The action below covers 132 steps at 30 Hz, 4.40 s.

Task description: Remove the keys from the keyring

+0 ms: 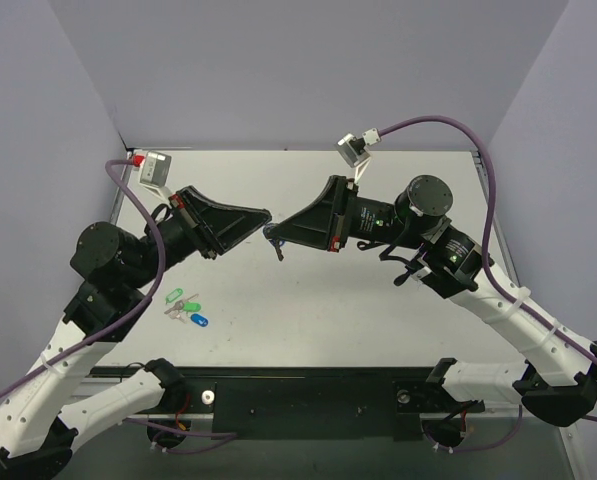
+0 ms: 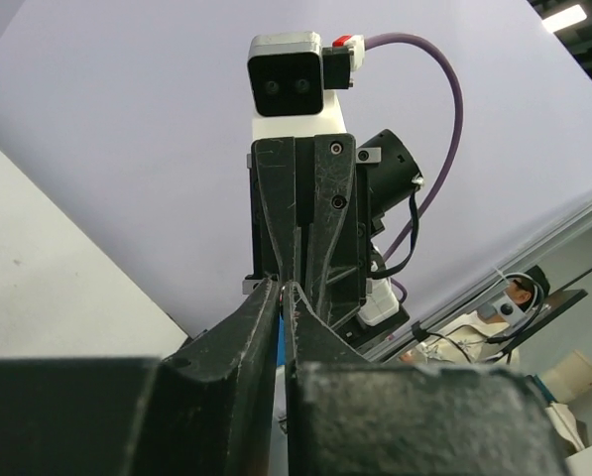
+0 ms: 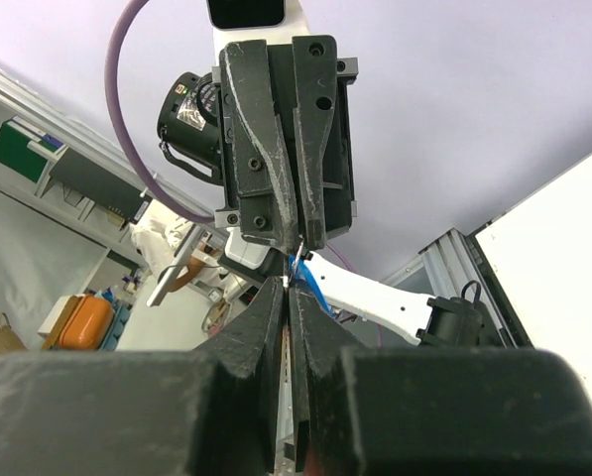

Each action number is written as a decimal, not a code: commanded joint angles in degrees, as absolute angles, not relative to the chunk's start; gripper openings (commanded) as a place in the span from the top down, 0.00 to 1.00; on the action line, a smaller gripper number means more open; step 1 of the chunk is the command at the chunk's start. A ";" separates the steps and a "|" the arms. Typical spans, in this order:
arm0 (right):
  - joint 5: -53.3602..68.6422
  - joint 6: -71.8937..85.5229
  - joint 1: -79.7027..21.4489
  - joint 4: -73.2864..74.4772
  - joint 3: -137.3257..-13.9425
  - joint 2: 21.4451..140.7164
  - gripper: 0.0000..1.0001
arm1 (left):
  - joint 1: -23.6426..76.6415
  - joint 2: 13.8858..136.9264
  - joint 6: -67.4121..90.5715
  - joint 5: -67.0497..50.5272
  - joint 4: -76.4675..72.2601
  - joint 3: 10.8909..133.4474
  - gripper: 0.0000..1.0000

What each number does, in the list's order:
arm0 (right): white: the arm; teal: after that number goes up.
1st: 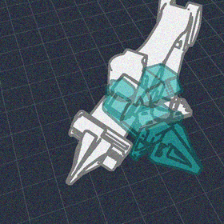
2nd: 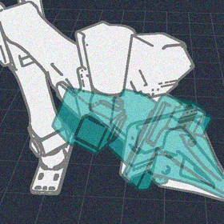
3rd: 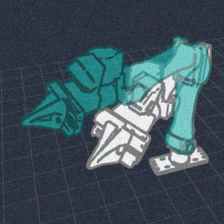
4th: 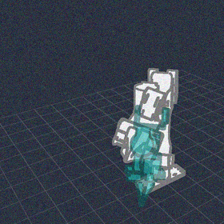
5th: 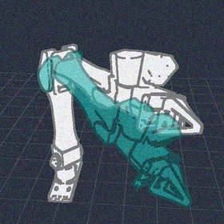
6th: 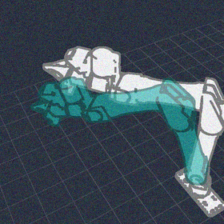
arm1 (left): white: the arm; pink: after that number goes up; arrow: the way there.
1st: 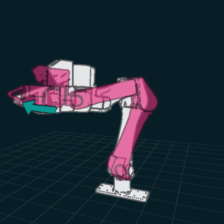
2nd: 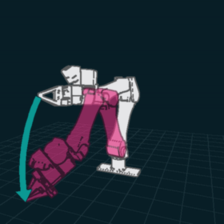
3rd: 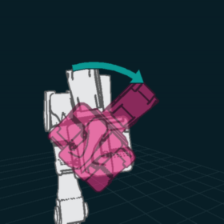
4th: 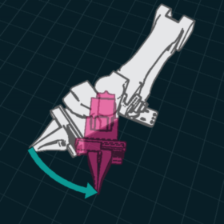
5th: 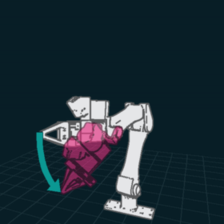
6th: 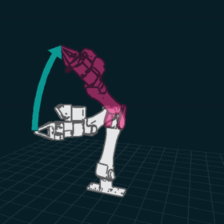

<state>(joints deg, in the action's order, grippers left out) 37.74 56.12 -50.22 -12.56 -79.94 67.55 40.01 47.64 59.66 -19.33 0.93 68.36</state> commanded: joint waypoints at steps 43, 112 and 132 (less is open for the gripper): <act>39.73 57.39 -49.31 -16.96 -79.63 65.57 1.00 | 39.90 55.55 32.26 -43.24 32.43 91.67 1.00; 15.40 39.12 -47.11 21.35 -71.38 54.50 1.00 | 39.81 55.98 31.37 -19.70 43.33 88.07 1.00; 4.13 39.64 -46.67 35.06 -62.23 46.85 1.00 | 39.81 62.84 35.15 3.51 43.70 81.92 1.00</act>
